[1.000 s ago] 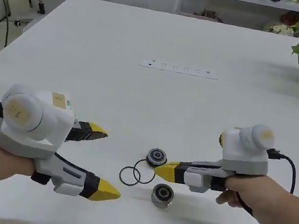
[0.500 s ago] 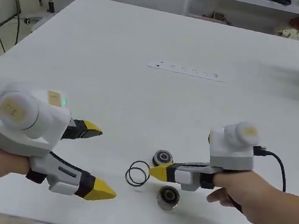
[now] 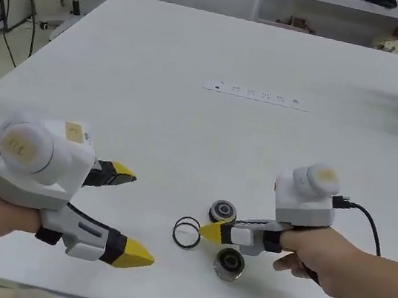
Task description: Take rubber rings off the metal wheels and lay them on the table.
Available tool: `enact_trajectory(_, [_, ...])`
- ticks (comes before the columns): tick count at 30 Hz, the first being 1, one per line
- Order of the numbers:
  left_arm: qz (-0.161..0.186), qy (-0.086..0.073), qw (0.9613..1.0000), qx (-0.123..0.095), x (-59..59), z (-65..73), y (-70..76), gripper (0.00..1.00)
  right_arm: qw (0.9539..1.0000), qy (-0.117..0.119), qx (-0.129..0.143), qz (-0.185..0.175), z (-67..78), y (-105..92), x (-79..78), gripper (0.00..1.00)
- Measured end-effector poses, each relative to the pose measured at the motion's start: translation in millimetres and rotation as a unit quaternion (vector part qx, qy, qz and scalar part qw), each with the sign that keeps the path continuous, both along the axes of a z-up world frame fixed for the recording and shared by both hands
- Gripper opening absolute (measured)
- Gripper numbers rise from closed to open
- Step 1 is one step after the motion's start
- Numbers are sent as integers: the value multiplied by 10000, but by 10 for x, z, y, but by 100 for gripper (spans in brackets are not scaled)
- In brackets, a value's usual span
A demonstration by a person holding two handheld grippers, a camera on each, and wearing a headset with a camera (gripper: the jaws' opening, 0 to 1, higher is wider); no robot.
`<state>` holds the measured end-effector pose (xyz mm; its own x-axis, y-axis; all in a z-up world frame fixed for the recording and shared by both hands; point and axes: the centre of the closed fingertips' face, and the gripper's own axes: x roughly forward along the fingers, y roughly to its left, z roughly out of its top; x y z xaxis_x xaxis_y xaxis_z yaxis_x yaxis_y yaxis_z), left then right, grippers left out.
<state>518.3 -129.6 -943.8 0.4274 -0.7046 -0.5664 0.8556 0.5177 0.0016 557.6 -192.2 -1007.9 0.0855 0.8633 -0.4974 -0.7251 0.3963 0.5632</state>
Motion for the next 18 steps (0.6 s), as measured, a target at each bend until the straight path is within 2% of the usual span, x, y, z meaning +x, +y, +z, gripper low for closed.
enact_trajectory(5, [24,15,10000,-7,6,-6,8,80,10000,6,-37,-19,-31,8,10,0])
enact_trajectory(12, [24,67,10000,17,1,-35,13,79,9996,-181,-203,27,-73,-6,27,0])
enact_trajectory(18, [19,104,9999,22,3,-48,-4,79,9994,-290,-211,11,-64,-17,51,7])
